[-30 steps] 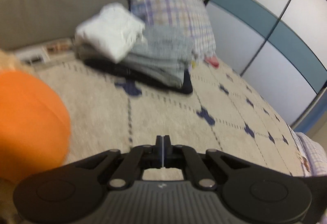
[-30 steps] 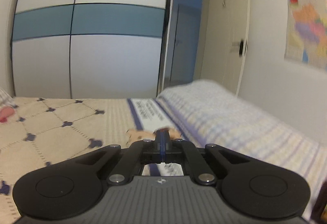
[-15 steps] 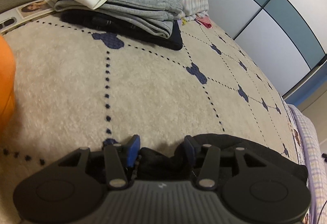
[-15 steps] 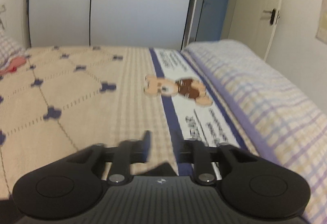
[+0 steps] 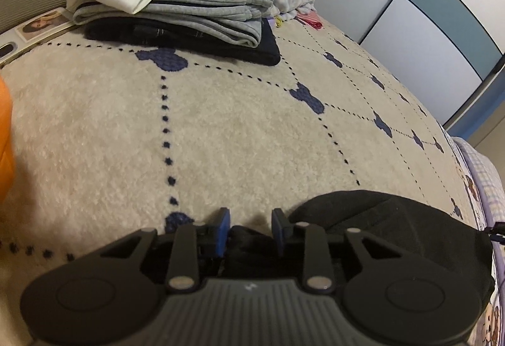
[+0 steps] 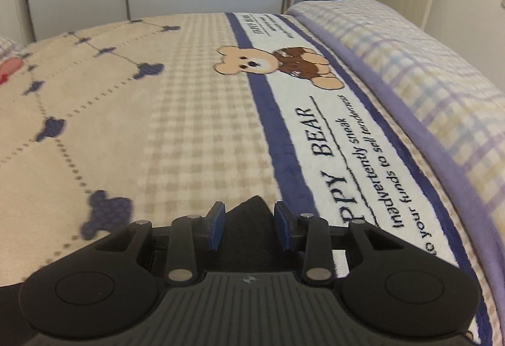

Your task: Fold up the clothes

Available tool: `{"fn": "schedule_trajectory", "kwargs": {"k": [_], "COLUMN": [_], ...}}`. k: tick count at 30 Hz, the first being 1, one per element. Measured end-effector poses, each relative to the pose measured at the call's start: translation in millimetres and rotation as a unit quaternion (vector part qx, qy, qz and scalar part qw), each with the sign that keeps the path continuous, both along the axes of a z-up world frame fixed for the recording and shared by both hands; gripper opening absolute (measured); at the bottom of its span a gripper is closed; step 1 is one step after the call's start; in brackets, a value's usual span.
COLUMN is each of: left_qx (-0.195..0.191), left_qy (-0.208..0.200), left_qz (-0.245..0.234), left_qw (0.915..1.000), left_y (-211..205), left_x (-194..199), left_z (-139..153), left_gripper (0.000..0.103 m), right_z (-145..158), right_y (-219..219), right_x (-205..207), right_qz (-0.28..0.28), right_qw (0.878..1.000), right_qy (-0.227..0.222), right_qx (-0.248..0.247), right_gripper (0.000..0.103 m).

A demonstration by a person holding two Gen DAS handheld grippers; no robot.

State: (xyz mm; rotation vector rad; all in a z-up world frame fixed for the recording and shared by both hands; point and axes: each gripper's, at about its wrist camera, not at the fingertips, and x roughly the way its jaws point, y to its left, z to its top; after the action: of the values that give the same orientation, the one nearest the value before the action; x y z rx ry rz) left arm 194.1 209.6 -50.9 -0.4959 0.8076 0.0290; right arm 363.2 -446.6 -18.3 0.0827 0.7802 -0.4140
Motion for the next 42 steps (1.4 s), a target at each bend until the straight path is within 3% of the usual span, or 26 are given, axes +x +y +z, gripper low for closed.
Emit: {"fn": "schedule_trajectory", "kwargs": {"k": [5, 8, 10, 12, 14, 18, 22, 26, 28, 31, 33, 34, 42], "left_qx": [-0.042, -0.045, -0.026, 0.002, 0.032, 0.090, 0.102, 0.115, 0.115, 0.111, 0.109, 0.103, 0.080], "left_qy": [0.001, 0.001, 0.003, 0.002, -0.004, -0.031, -0.036, -0.033, -0.032, -0.035, -0.046, -0.055, -0.139], "left_qz": [0.002, -0.003, -0.010, -0.016, -0.017, 0.013, 0.025, 0.025, 0.024, 0.024, 0.022, 0.020, -0.020], "left_qw": [0.9991, 0.9990, 0.9996, 0.9999, 0.9993, 0.9953, 0.9938, 0.9926, 0.9926, 0.9929, 0.9927, 0.9930, 0.9869], "left_y": [11.0, 11.6, 5.9, -1.5, -9.1, -19.5, -19.2, -20.6, -20.5, -21.6, -22.1, -22.1, -39.3], "left_x": [1.6, 1.4, 1.1, 0.2, -1.2, -7.6, -8.3, -5.8, -4.3, -3.0, -3.6, -4.9, -16.6], "left_z": [-2.3, -2.6, -1.0, 1.6, 4.5, 12.8, 14.0, 13.1, 12.9, 12.6, 16.2, 19.1, 43.1], "left_gripper": [0.038, 0.037, 0.032, 0.023, 0.016, 0.013, 0.013, 0.014, 0.014, 0.014, 0.014, 0.014, 0.024], "right_z": [-20.3, -29.8, -33.2, -33.3, -31.3, -12.3, 13.5, 21.6, 13.3, -5.5, -8.0, -7.6, 26.8], "right_y": [-7.6, -6.5, -2.0, 6.1, 14.5, 25.9, 36.9, 47.2, 49.0, 47.5, 43.3, 40.5, -14.9], "right_x": [5.3, 4.1, 2.0, 1.4, 0.8, 0.3, 7.8, 29.9, 41.9, 48.8, 43.1, 39.0, -6.7], "right_qz": [-0.007, -0.012, -0.012, -0.004, 0.003, 0.001, 0.005, 0.020, 0.026, 0.032, 0.036, 0.039, -0.009], "right_qw": [1.000, 1.000, 1.000, 1.000, 0.998, 0.994, 0.985, 0.982, 0.985, 0.990, 0.992, 0.992, 0.999], "right_qy": [0.002, -0.005, -0.013, -0.016, -0.022, -0.071, -0.122, -0.119, -0.092, -0.047, -0.036, -0.032, -0.002], "right_qx": [0.020, 0.024, 0.012, -0.020, -0.051, -0.087, -0.125, -0.147, -0.141, -0.126, -0.118, -0.112, -0.050], "right_gripper": [0.037, 0.037, 0.033, 0.018, 0.009, 0.008, 0.008, 0.008, 0.008, 0.017, 0.036, 0.040, 0.043]}}
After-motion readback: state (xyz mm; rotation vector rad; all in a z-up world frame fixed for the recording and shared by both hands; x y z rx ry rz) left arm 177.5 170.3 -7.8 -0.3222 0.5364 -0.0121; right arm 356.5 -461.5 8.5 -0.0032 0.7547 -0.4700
